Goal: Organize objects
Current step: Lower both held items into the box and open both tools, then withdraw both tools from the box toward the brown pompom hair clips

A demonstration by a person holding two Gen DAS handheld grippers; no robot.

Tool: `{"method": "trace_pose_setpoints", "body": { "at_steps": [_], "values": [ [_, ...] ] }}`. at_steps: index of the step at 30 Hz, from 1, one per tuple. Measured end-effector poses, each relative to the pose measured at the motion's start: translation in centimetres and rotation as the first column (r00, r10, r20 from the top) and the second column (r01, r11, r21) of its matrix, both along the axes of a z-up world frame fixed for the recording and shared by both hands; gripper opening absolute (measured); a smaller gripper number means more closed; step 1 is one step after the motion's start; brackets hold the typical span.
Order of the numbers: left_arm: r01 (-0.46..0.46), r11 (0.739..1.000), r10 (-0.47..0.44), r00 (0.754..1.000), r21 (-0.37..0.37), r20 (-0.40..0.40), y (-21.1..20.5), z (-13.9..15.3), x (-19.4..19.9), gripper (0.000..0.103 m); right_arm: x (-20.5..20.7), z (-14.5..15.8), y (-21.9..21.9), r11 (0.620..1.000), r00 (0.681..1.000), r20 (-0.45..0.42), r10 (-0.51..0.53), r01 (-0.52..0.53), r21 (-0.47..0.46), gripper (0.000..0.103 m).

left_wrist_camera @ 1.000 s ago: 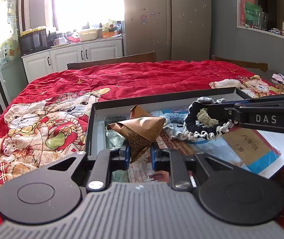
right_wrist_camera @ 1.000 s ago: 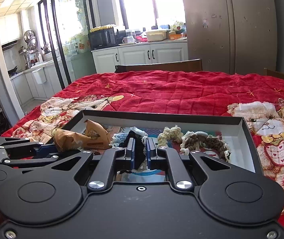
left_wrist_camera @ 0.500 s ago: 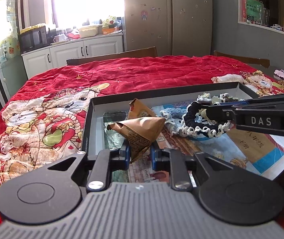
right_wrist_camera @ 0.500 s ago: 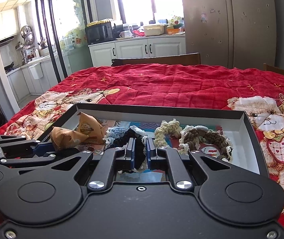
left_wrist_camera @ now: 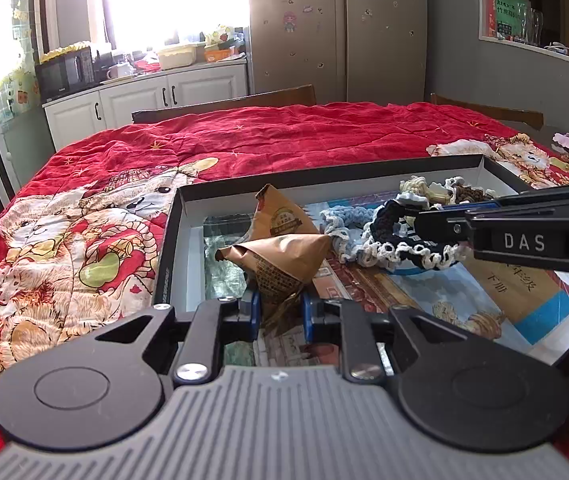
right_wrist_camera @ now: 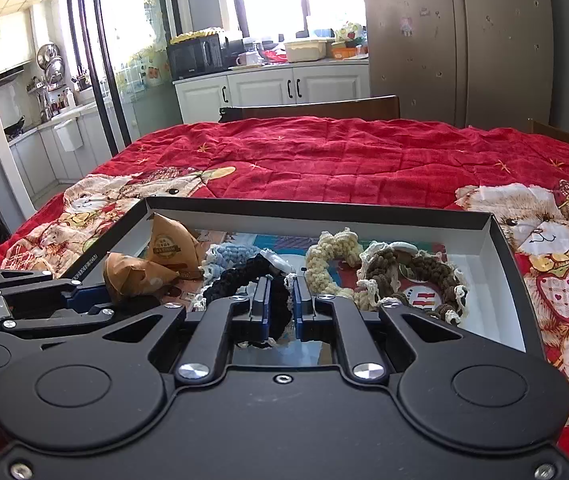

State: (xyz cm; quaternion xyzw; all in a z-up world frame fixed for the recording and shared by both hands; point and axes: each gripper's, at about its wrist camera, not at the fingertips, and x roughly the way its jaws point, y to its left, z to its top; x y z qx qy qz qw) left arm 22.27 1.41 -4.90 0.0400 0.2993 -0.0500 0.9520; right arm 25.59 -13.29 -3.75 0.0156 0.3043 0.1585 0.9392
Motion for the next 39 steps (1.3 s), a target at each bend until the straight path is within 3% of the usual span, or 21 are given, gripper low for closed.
{"method": "trace_pose_setpoints", "body": {
  "at_steps": [4,13,15,19,24,29,39],
  "values": [
    [0.0,1.0,0.0,1.0,0.001,0.002,-0.1,0.0,0.0,0.027,0.0,0.0,0.2,1.0,1.0,-0.006,-0.004,0.004,-0.015,0.012],
    [0.007,1.0,-0.007,1.0,0.007,0.02,-0.3,0.3,-0.4,0.054,-0.1,0.1,0.0,1.0,1.0,-0.001,-0.019,0.019,-0.023,0.017],
    [0.01,1.0,-0.01,0.999,0.005,0.03,-0.4,0.5,-0.6,0.063,-0.2,0.3,-0.2,1.0,1.0,0.003,-0.021,0.021,-0.015,0.018],
    [0.019,1.0,-0.019,0.999,0.005,0.035,-0.6,0.6,-0.8,0.066,-0.5,0.8,-0.5,1.0,1.0,0.015,-0.022,0.023,-0.006,0.027],
    [0.016,1.0,-0.016,0.999,-0.004,0.04,-0.4,0.8,-1.2,0.079,-1.2,1.6,-0.9,1.0,0.999,0.033,-0.021,0.021,0.003,0.033],
    [0.016,1.0,-0.015,0.998,-0.016,0.06,-0.2,1.6,-2.1,0.087,-2.7,3.3,-1.6,1.0,0.998,0.064,-0.02,0.019,0.012,0.035],
    [0.011,1.0,-0.011,0.996,0.007,0.089,-0.6,2.8,-3.6,0.089,-5.1,5.4,-3.0,0.999,0.995,0.091,-0.033,0.032,0.017,0.037]
  ]
}}
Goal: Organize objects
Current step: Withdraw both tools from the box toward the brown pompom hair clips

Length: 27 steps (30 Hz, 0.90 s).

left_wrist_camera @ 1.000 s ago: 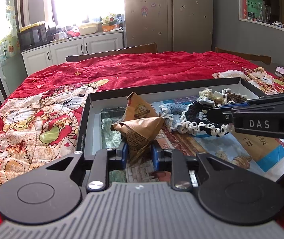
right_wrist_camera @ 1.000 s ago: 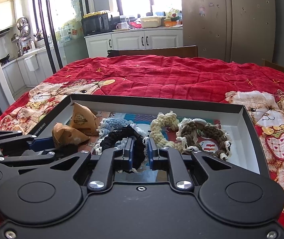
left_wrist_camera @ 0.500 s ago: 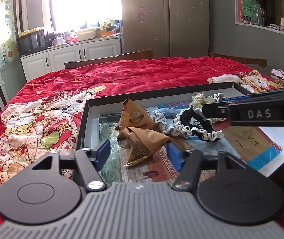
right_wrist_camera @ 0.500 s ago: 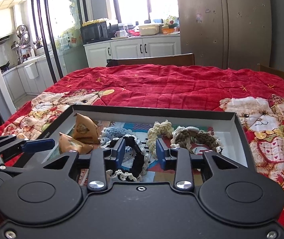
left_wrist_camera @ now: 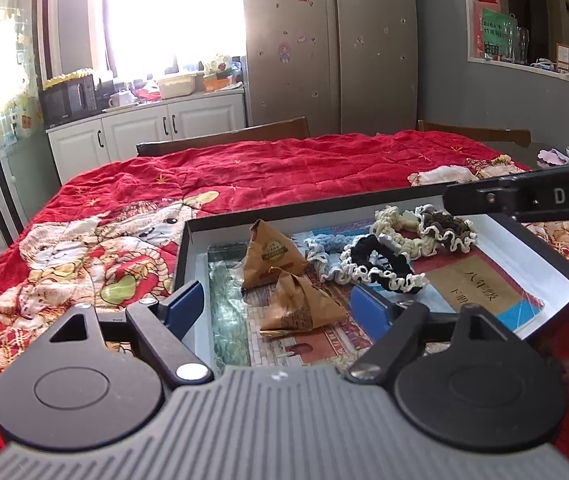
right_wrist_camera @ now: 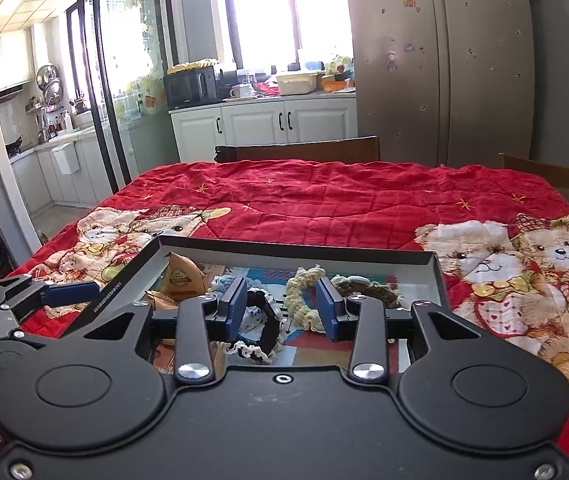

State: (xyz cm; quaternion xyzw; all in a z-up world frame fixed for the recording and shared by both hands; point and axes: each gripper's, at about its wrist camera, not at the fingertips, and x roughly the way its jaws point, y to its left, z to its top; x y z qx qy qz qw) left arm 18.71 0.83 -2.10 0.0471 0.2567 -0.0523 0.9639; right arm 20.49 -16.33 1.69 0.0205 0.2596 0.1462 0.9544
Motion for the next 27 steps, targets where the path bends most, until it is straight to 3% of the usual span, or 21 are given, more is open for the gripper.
{"method": "trace_pose_setpoints", "body": {
  "at_steps": [17,27],
  "values": [
    [0.026,0.999,-0.03,0.992,0.038,0.119,-0.9,4.4,-5.1,0.097,-6.1,1.9,-2.4,1.0,0.999,0.032,0.016,-0.016,0.012,0.038],
    [0.078,0.995,-0.086,0.988,0.066,0.13,-2.3,4.7,-7.9,0.098,-9.9,2.2,-3.1,0.999,0.998,0.043,0.035,-0.034,-0.004,0.041]
  ]
}}
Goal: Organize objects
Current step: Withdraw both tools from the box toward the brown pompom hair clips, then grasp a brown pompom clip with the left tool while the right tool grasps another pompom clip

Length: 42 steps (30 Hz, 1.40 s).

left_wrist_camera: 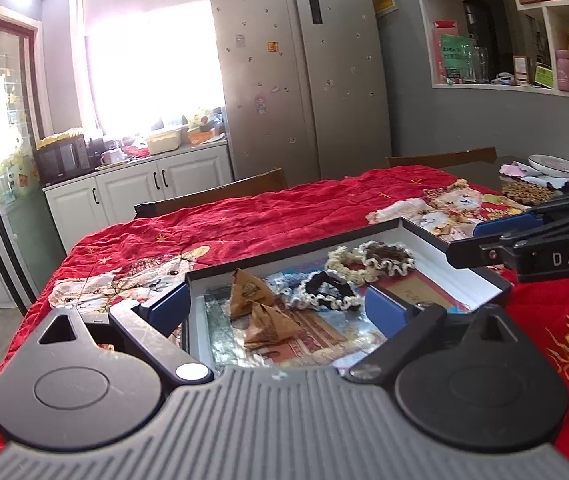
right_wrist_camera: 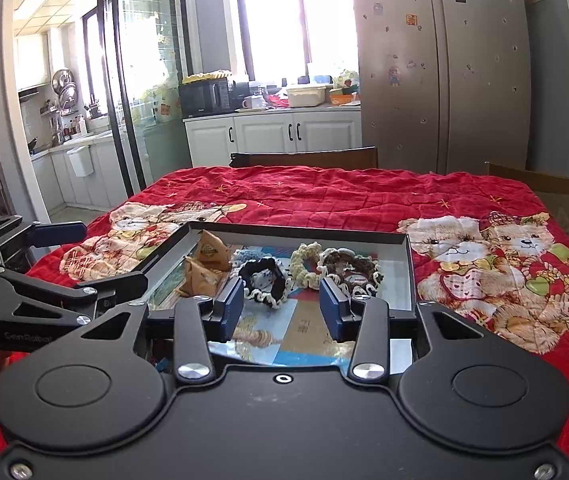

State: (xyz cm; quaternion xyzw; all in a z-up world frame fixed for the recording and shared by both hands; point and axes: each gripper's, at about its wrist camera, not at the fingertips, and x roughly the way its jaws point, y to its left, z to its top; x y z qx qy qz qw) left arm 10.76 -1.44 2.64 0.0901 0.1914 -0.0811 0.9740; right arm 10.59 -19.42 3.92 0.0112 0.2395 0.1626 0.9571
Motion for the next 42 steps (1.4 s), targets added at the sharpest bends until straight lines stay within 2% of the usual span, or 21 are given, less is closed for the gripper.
{"method": "trace_pose_setpoints", "body": {
  "at_steps": [12,21,27,42],
  "values": [
    [0.059,0.998,-0.059,0.997,-0.001,-0.044,-0.5,-2.0,-2.4,0.098,-3.1,-1.4,-0.2,0.999,1.0,-0.002,0.004,-0.004,-0.043,0.042],
    [0.12,0.993,-0.12,0.988,-0.01,-0.096,-0.9,-4.6,-2.8,0.098,-3.8,-4.0,-0.2,1.0,0.999,-0.036,0.017,-0.017,-0.018,0.043],
    [0.152,0.988,-0.149,0.984,0.025,-0.098,-1.4,-6.1,-3.0,0.097,-3.9,-6.2,0.4,0.999,0.997,-0.063,0.044,-0.045,-0.029,0.043],
    [0.184,0.982,-0.178,0.974,0.029,-0.143,-1.8,-7.9,-2.1,0.077,-2.7,-8.4,1.3,0.999,0.994,-0.101,0.042,-0.045,-0.028,0.043]
  ]
}}
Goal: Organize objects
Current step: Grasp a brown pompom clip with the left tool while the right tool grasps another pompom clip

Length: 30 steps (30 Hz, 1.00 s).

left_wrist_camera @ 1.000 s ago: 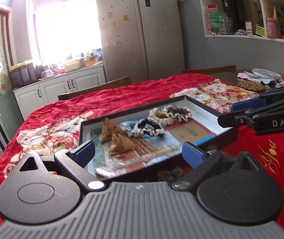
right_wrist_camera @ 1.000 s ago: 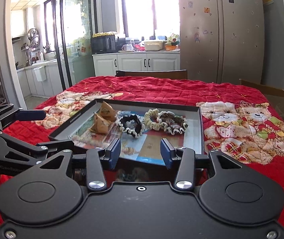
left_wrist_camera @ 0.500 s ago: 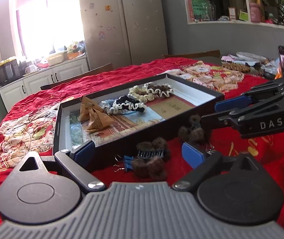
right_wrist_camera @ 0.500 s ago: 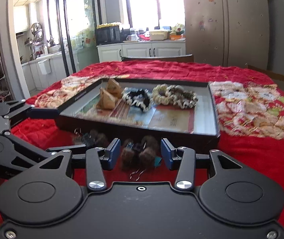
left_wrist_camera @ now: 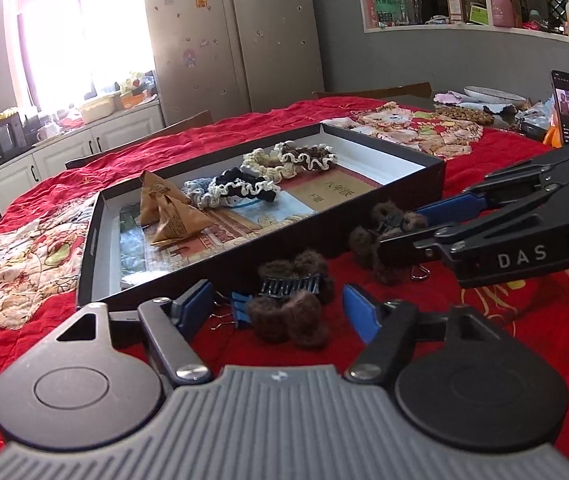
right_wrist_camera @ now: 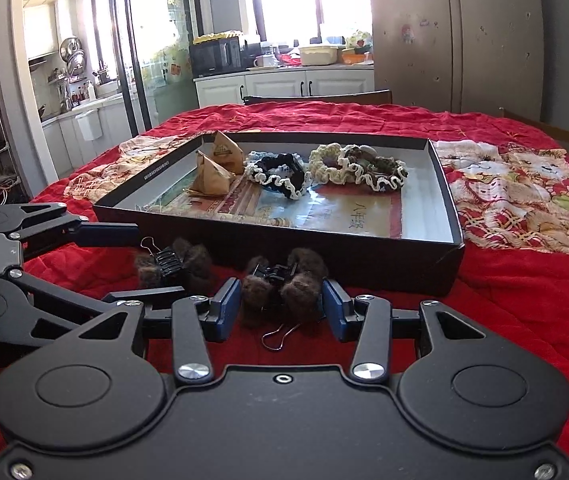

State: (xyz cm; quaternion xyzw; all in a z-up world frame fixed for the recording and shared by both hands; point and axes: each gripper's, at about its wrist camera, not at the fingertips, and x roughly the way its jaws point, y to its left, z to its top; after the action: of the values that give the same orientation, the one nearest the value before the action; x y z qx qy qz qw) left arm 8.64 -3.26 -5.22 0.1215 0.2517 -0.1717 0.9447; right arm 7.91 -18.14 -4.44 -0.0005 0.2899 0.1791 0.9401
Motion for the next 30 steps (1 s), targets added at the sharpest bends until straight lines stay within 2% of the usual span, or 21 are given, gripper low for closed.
{"method": "trace_pose_setpoints", "body": {
  "at_steps": [13,24,30],
  "values": [
    [0.018,1.0,-0.018,1.0,0.007,-0.022,-0.8,-0.4,0.9,0.062,0.7,-0.5,0.7,1.0,1.0,0.0,-0.003,0.003,-0.031,0.043],
    [0.011,1.0,-0.012,0.998,-0.011,-0.054,-0.9,-0.6,1.6,0.042,0.6,-0.6,1.0,0.999,1.0,0.001,0.009,-0.009,-0.038,0.037],
    [0.009,1.0,-0.009,0.999,-0.009,-0.05,-0.9,-0.6,1.6,0.042,0.2,-0.5,0.9,0.999,1.0,0.012,0.017,-0.016,-0.042,0.035]
  ]
}}
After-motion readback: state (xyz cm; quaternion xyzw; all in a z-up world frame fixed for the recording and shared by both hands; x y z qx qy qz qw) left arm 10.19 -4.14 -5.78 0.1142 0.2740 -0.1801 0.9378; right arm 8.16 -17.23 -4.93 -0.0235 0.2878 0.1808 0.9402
